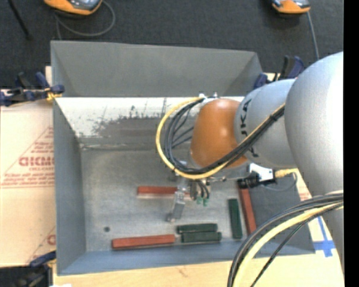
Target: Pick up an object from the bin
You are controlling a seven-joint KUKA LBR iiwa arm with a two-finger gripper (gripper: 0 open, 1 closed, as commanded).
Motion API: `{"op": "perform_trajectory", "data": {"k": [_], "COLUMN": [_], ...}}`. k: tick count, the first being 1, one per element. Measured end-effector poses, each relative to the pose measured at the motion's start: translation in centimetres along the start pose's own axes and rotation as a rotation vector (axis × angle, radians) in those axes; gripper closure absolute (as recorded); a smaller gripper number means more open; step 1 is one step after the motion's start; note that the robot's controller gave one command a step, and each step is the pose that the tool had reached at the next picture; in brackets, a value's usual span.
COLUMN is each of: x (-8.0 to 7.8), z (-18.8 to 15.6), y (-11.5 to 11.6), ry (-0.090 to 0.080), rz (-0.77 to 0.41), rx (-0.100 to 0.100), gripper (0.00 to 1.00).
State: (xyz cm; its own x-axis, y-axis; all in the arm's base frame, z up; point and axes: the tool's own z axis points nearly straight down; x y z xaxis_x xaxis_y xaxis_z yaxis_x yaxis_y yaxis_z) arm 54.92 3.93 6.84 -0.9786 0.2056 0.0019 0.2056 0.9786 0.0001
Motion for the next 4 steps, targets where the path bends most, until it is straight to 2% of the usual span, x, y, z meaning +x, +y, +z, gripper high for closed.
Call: {"op": "perform_trajectory", "data": {"k": [1,2,3,4], "x": [-0.1,-0.1,-0.3,-0.5], "z": [0.0,-0.1,-7.8,-8.4], "y": [0.0,0.0,0.1,0.0], "ry": [-0.002,-0.003,-0.011,-0.006], "rz": [0.0,0.002,0.002,0.004], "rx": [-0.002,-0.002,-0.003,-0.002], "gripper": [0.0,1.0,1.0,1.0]}}
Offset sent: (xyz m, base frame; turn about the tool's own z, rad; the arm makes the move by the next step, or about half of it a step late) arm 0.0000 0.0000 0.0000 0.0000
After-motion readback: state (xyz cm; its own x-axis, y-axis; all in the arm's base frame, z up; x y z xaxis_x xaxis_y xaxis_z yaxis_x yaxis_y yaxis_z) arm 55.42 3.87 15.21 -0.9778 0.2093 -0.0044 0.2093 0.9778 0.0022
